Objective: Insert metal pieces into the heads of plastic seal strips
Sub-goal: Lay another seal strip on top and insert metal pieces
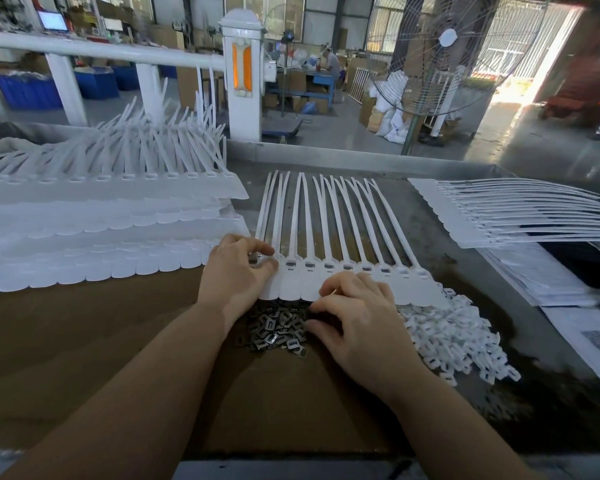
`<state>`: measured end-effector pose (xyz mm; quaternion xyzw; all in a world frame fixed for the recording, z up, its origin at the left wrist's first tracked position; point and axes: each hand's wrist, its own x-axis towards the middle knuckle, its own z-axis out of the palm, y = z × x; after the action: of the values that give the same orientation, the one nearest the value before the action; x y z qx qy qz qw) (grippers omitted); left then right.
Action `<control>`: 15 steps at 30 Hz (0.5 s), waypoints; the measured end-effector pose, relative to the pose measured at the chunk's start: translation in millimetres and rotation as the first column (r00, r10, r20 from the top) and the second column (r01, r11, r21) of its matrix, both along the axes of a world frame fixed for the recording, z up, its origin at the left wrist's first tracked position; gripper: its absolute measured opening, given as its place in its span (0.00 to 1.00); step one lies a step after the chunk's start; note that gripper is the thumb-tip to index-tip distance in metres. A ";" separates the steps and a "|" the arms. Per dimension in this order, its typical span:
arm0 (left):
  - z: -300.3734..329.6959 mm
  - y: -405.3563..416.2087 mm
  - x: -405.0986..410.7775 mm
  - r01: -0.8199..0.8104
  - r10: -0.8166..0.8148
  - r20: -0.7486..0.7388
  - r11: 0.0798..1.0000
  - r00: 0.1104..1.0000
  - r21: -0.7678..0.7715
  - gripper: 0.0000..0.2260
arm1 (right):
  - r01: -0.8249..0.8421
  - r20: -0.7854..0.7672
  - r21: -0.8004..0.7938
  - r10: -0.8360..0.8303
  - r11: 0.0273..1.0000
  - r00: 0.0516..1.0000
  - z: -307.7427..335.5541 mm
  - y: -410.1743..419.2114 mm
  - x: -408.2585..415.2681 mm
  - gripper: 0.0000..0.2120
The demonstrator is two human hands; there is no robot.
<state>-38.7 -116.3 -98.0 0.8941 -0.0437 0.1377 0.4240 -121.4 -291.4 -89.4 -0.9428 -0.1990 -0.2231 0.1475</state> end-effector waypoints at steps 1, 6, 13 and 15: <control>0.0 0.2 -0.1 0.002 -0.002 -0.001 1.000 1.000 0.003 0.03 | 0.008 0.008 -0.002 -0.008 1.000 1.000 -0.3 0.6 0.2 0.09; 0.6 -0.2 -0.3 0.004 -0.004 -0.001 1.000 1.000 -0.003 0.03 | 0.005 0.035 -0.018 -0.005 1.000 0.999 0.6 1.7 -1.3 0.07; 0.7 -0.5 -0.3 0.003 -0.003 0.000 1.000 1.000 -0.008 0.03 | -0.030 0.049 0.026 0.029 0.999 0.998 1.5 0.3 -2.6 0.05; 0.7 -0.6 0.2 0.003 -0.003 -0.001 1.000 1.000 -0.006 0.03 | -0.051 0.059 0.060 0.048 0.997 0.997 1.9 -0.4 -2.9 0.05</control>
<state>-38.5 -116.8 -97.3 0.8927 -0.0443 0.1370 0.4270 -124.4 -291.8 -87.5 -0.9258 -0.2196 -0.2522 0.1761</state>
